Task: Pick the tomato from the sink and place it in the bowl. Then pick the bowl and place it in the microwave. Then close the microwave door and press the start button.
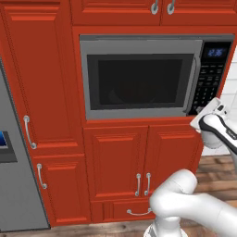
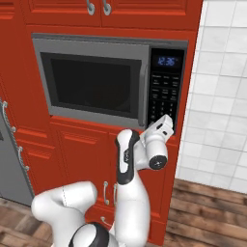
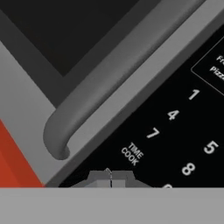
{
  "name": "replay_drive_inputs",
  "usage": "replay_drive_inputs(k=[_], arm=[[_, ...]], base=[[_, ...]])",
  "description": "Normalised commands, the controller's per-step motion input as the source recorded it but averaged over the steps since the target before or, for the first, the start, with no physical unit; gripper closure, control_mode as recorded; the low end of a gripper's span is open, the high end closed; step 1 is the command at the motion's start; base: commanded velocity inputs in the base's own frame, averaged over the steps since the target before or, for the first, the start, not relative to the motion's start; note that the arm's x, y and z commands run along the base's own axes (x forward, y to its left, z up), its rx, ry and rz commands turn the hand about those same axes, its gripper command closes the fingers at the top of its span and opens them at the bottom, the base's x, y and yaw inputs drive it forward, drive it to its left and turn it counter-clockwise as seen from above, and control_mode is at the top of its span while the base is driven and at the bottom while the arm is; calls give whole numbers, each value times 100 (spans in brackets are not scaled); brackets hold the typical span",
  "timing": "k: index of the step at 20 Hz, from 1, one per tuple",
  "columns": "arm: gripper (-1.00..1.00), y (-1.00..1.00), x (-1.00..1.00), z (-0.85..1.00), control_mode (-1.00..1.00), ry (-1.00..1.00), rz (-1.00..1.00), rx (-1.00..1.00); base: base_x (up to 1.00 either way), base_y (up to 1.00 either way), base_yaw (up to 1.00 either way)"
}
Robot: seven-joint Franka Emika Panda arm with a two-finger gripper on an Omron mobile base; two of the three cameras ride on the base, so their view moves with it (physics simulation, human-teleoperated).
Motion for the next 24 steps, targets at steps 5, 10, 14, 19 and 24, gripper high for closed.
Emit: replay_drive_inputs(k=[5, 10, 14, 19, 24], arm=[[100, 0, 18, -8, -100, -4, 0, 0], [100, 0, 25, -8, -100, -2, 0, 1], [100, 0, 35, -13, -100, 0, 0, 0], [100, 0, 38, -17, -100, 0, 0, 0], [100, 0, 18, -10, -100, 1, 0, 1]], base=[[0, 0, 0], [0, 0, 0], [0, 0, 0], [0, 0, 0], [0, 0, 0]])
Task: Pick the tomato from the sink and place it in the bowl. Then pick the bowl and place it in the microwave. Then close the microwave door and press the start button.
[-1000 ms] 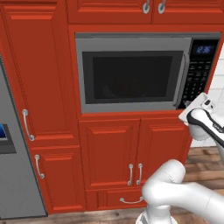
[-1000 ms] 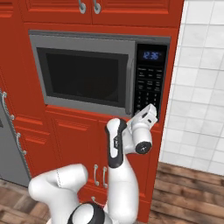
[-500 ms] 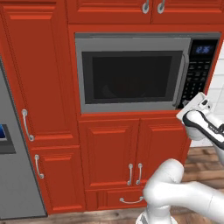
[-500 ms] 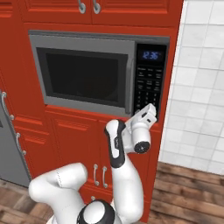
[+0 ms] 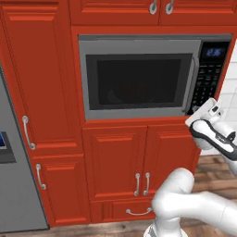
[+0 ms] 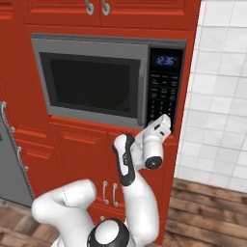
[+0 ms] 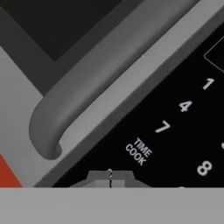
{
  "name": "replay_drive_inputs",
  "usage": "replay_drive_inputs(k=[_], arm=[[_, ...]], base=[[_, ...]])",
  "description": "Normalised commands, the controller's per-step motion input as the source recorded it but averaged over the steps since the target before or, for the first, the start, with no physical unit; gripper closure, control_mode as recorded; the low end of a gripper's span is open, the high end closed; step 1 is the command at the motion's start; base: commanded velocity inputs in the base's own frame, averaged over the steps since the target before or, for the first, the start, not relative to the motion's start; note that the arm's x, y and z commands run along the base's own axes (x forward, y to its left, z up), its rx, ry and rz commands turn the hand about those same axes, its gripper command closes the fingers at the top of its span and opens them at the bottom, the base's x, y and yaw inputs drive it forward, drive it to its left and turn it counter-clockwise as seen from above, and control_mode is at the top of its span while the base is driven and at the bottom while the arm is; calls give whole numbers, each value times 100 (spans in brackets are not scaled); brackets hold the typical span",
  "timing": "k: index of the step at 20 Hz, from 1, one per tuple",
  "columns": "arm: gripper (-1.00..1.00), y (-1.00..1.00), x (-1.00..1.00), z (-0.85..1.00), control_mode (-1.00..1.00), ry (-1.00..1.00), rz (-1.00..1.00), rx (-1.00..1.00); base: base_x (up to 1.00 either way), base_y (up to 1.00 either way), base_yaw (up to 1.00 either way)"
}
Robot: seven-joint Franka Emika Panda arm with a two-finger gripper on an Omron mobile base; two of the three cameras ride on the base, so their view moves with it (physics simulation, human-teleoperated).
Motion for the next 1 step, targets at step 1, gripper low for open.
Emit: replay_drive_inputs(k=[1], arm=[[100, 0, 0, 0, -100, 0, 0, 0]], base=[[0, 0, 0]])
